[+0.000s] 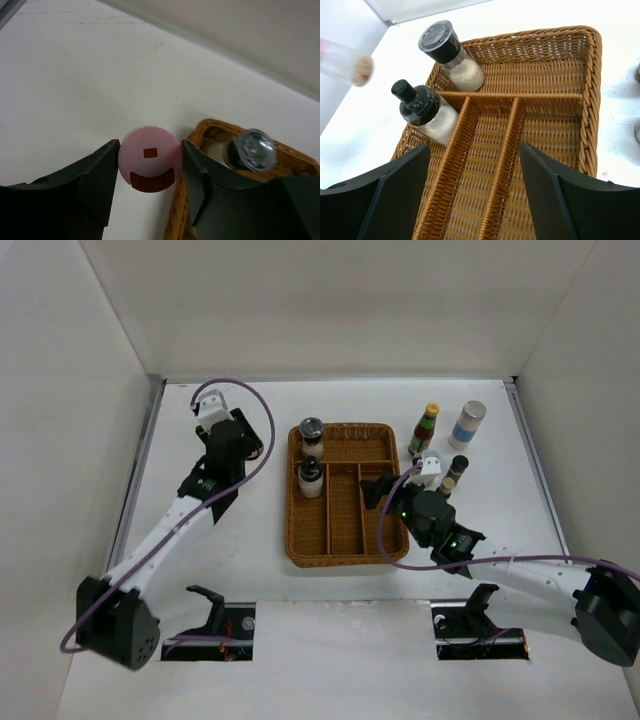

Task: Organize the condiment bottles

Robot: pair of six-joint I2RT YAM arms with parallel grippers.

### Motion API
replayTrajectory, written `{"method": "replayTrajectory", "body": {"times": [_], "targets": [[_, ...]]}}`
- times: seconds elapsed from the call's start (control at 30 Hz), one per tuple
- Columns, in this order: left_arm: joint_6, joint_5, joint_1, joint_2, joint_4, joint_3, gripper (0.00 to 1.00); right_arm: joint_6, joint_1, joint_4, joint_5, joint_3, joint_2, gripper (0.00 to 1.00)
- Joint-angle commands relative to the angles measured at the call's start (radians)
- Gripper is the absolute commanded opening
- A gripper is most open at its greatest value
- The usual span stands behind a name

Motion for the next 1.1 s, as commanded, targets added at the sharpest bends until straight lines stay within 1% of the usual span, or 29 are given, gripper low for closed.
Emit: {"method": "replayTrajectory", "body": {"times": [0.0, 0.03, 0.17, 0.2, 0.23, 0.3, 0.37, 0.47, 0.63, 0.73, 0.83, 0.9, 0.97, 1.07], "targets": [[0.020, -0.021, -0.078, -0.160, -0.097, -0.060, 0.34, -0.011, 0.002, 0.033, 0.016, 0.031, -0.017, 0.77], [0.015, -0.020, -0.114, -0.202, -0.143, -0.069, 0.34, -0.010, 0.002, 0.032, 0.016, 0.031, -0.020, 0.72], [0.007, -0.012, -0.275, -0.311, -0.235, -0.091, 0.34, -0.020, 0.002, 0.023, 0.013, 0.039, -0.028, 0.27], [0.007, -0.009, -0.315, -0.329, -0.252, -0.089, 0.34, -0.025, 0.002, 0.013, 0.013, 0.045, -0.030, 0.19], [0.006, -0.009, -0.353, -0.342, -0.257, -0.088, 0.34, -0.025, 0.002, -0.002, 0.015, 0.054, -0.030, 0.15], [0.006, -0.010, -0.436, -0.348, -0.240, -0.092, 0.34, -0.027, 0.008, -0.028, 0.012, 0.071, -0.030, 0.13], [0.018, -0.013, -0.496, -0.324, -0.216, -0.091, 0.34, -0.033, 0.013, -0.037, 0.020, 0.076, -0.042, 0.15], [0.047, -0.007, -0.543, -0.262, -0.179, -0.095, 0.34, -0.039, 0.013, -0.054, 0.033, 0.080, -0.080, 0.22], [0.093, -0.001, -0.568, -0.143, -0.096, -0.124, 0.35, -0.042, 0.028, -0.102, 0.081, 0.093, -0.125, 0.37], [0.107, 0.005, -0.573, -0.086, -0.032, -0.163, 0.36, -0.042, 0.042, -0.155, 0.118, 0.100, -0.160, 0.45], [0.109, 0.028, -0.570, -0.044, 0.001, -0.195, 0.36, -0.048, 0.043, -0.242, 0.177, 0.117, -0.230, 0.55], [0.110, 0.039, -0.568, -0.021, 0.024, -0.210, 0.37, -0.048, 0.030, -0.339, 0.233, 0.139, -0.275, 0.63], [0.116, 0.048, -0.567, -0.007, 0.047, -0.221, 0.40, -0.042, 0.004, -0.433, 0.289, 0.157, -0.307, 0.70], [0.136, 0.049, -0.551, -0.013, 0.093, -0.248, 0.52, -0.036, -0.032, -0.543, 0.360, 0.165, -0.327, 0.78]]}}
